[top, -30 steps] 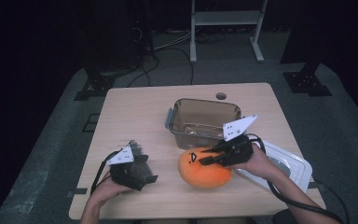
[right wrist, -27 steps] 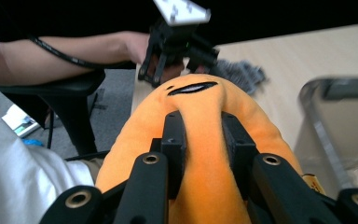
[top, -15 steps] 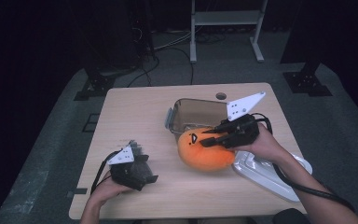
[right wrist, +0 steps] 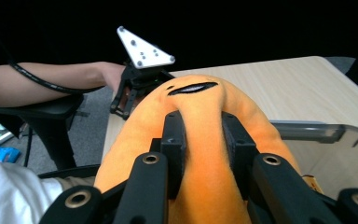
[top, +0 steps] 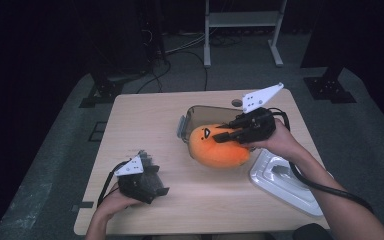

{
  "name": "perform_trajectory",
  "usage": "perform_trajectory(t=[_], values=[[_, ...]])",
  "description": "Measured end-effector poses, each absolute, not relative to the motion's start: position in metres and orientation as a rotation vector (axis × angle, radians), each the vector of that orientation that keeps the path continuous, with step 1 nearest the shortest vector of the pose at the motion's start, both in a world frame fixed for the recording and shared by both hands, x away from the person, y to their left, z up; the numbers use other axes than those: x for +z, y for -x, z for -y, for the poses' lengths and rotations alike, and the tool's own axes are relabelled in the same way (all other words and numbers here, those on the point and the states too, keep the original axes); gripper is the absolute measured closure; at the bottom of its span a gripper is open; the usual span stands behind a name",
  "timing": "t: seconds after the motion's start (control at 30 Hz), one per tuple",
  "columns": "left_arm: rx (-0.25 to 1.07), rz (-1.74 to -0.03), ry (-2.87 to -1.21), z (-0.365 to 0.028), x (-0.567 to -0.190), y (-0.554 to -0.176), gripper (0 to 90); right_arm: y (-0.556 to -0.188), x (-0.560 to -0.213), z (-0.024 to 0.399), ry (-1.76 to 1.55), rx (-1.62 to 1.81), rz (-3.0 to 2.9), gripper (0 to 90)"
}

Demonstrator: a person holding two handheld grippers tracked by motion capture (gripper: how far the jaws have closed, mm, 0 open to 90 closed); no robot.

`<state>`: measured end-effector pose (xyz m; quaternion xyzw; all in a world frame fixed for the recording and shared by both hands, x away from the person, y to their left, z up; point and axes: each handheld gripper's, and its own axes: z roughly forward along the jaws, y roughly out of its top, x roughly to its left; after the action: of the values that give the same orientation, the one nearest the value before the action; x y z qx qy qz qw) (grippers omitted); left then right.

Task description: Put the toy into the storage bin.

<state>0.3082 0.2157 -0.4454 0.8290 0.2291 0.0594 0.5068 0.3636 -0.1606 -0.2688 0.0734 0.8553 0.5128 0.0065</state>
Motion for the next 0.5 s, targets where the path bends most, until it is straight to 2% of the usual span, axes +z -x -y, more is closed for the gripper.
perform_trajectory(t=[0.5], values=[[0.134, -0.554, -1.996, -0.215, -0.447, -0.308, 7.6, -0.397, -0.26, 0.168, -0.282, 1.575, -2.626, 73.7]])
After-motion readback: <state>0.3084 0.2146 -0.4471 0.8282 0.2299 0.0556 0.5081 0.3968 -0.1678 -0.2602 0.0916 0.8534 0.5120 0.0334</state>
